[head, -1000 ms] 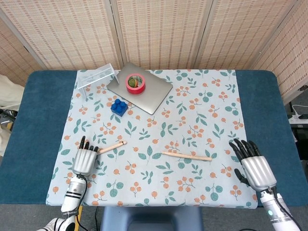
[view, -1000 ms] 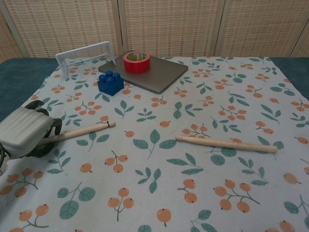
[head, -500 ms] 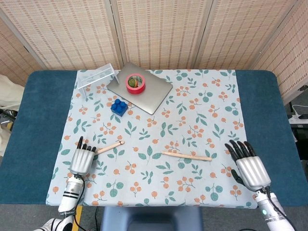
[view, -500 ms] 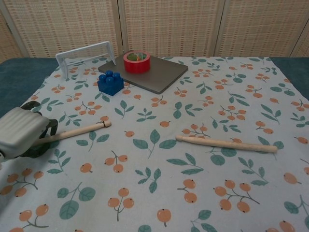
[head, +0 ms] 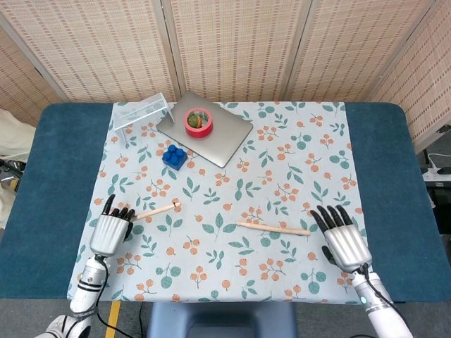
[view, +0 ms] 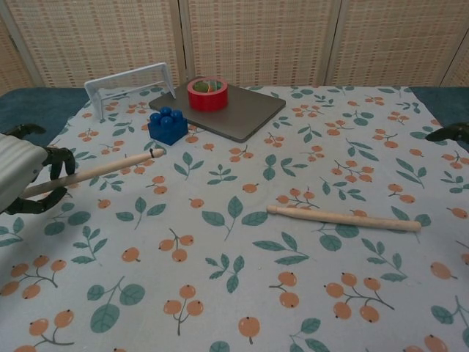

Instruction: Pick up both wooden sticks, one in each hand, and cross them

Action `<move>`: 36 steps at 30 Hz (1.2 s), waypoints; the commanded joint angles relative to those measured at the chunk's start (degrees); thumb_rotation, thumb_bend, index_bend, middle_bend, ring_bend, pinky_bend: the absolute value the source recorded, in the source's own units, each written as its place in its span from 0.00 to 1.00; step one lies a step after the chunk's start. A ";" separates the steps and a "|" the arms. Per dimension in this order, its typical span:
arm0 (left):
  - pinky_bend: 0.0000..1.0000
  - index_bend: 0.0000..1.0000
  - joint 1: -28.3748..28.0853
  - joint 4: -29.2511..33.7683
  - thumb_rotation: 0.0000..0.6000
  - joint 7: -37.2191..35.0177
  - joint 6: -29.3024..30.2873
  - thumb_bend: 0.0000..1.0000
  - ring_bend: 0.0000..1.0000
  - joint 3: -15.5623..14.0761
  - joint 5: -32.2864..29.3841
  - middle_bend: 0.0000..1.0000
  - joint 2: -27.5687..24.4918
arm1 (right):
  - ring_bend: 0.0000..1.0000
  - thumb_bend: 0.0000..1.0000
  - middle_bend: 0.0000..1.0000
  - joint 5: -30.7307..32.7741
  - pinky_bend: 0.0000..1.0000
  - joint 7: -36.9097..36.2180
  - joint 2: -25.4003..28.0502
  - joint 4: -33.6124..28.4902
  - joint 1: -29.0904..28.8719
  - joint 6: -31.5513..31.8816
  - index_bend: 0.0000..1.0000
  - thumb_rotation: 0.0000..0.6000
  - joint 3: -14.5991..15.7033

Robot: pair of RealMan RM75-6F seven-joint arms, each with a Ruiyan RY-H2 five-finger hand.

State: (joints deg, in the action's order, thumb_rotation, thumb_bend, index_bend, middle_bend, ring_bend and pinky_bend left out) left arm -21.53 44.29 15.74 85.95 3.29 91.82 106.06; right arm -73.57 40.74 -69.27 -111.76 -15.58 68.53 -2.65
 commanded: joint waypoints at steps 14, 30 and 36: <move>0.19 0.86 1.67 -0.82 1.00 -3.69 5.34 0.55 0.62 -1.88 2.40 1.00 -4.10 | 0.03 0.32 0.32 10.05 0.00 18.95 -22.25 13.33 -6.80 2.84 0.34 1.00 -3.84; 0.19 0.86 1.47 -1.62 1.00 -3.99 4.96 0.55 0.62 -2.30 2.69 1.00 -4.31 | 0.08 0.32 0.35 14.95 0.00 21.65 -27.49 21.01 -10.06 2.05 0.38 1.00 -2.61; 0.19 0.86 1.41 -1.47 1.00 -4.36 4.75 0.55 0.62 -2.47 2.76 1.00 -4.45 | 0.11 0.32 0.38 16.39 0.00 22.29 -28.91 22.80 -10.93 1.93 0.42 1.00 -2.11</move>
State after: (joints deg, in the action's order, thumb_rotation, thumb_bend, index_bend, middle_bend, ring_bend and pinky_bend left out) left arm -20.11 42.74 11.46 90.78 0.85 94.59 101.66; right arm -57.47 62.85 -97.91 -89.25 -26.32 70.48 -4.86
